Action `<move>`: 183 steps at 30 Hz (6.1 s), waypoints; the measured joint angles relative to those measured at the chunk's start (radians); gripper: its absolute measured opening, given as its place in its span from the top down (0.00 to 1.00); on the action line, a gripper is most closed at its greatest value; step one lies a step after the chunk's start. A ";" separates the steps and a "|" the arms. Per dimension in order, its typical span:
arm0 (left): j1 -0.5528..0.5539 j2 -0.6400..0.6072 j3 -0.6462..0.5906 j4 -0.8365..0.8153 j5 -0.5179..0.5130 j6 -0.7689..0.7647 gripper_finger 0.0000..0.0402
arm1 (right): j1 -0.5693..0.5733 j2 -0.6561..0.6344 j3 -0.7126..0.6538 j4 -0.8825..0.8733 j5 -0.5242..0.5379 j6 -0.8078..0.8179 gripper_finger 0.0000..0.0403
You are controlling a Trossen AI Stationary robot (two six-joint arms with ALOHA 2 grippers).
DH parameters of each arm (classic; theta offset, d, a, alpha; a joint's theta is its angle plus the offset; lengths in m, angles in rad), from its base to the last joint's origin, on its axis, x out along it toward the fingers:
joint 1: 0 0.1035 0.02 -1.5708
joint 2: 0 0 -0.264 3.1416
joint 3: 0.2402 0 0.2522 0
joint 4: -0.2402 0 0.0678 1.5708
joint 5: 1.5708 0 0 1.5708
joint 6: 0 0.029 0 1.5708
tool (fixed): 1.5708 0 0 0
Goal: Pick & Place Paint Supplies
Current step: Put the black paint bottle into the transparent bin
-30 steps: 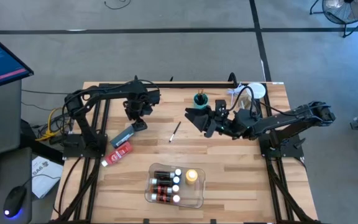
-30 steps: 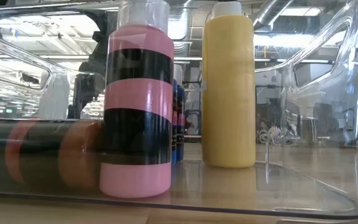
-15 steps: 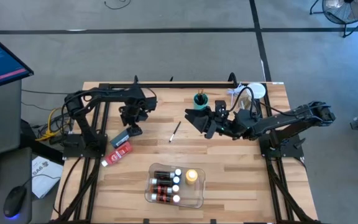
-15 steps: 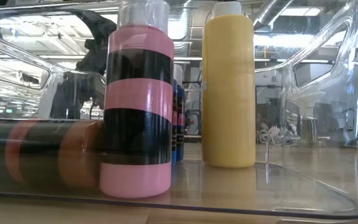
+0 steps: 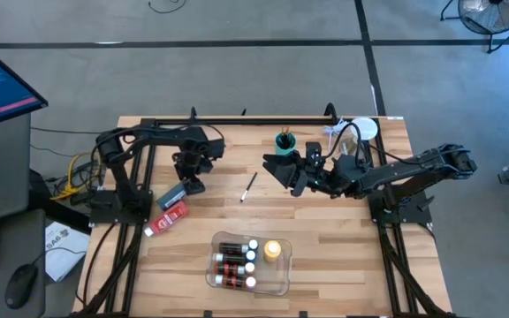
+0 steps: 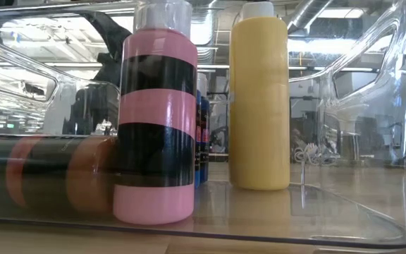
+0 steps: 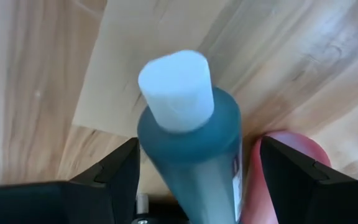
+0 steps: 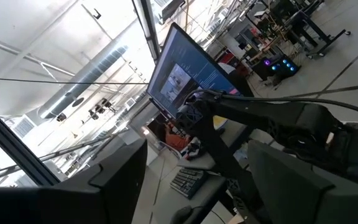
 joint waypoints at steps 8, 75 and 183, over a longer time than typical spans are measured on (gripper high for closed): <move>-0.003 0.060 0.000 0.024 0.017 -0.001 0.41 | 0.000 0.000 0.000 0.000 0.000 0.000 0.33; -1.106 -0.189 0.541 0.720 -0.681 -0.444 0.76 | 0.460 -0.434 0.000 -0.604 0.137 -0.203 0.33; -1.198 0.231 0.383 1.338 -1.107 -0.454 0.76 | 0.617 -0.228 0.000 -0.699 0.530 -0.136 0.33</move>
